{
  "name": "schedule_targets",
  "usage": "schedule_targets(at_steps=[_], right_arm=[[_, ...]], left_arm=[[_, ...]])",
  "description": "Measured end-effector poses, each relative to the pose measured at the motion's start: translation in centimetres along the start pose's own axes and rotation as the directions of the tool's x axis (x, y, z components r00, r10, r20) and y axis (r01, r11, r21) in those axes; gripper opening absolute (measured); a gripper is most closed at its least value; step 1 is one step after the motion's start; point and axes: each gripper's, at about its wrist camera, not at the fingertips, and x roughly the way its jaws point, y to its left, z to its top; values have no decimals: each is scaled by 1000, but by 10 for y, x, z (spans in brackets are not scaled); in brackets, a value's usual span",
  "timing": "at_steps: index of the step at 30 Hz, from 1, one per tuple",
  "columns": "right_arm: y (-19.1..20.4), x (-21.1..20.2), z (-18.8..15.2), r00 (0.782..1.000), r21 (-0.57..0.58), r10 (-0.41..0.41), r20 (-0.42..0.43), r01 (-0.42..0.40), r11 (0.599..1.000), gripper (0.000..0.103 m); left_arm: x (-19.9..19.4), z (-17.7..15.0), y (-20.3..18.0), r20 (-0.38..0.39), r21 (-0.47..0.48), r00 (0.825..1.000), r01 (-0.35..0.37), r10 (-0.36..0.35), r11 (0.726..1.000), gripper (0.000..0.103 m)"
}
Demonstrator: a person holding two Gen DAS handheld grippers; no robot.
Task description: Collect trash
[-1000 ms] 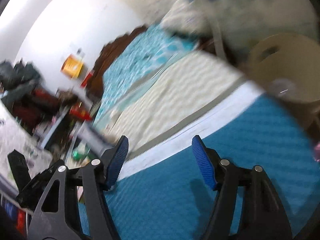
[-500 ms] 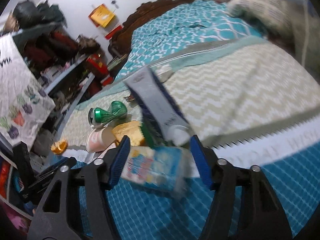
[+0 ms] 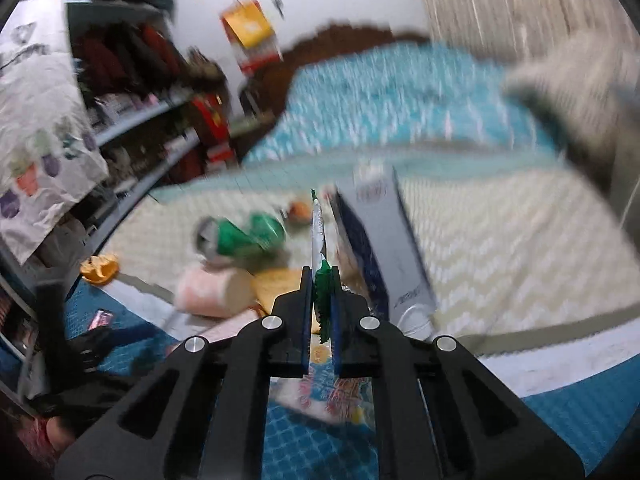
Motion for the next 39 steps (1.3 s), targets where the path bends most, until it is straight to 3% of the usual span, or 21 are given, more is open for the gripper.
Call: schedule_targets(at_steps=[4,9,11,12,18,27,35,39], right_arm=[[-19,-50,-20,999,55,-10,43,8,998,10],[-62,-79,-54,998,208,-57,4,55,977,10],[-82,-83,-69,999,300,-46,-18,49,953,10],[-90,-84,-75,999,341,-30,-27,38,939,10],[-125,-78,-110,996,538,51,-79,0,843,10],[-135,-78,-133,993,602,80,-86,-12,798,10],[-134,-83,-147,992,625,86,-96,-7,781,14],[-137,-85,-150,992,646,88,-88,-10,763,14]], left_arm=[[3,-4,-20,5,79,1000,-2,2,997,94],[21,-13,-36,-37,150,996,-72,79,986,94],[25,-13,-34,-64,135,995,-67,77,988,88],[26,-13,-31,-67,118,995,-63,72,991,79],[11,-24,-21,-65,77,997,-42,47,996,71],[-29,-49,-35,-35,69,999,34,-32,997,69],[-12,-53,-41,-85,71,996,15,-9,997,68],[-10,-53,-39,-83,66,997,7,-1,998,75]])
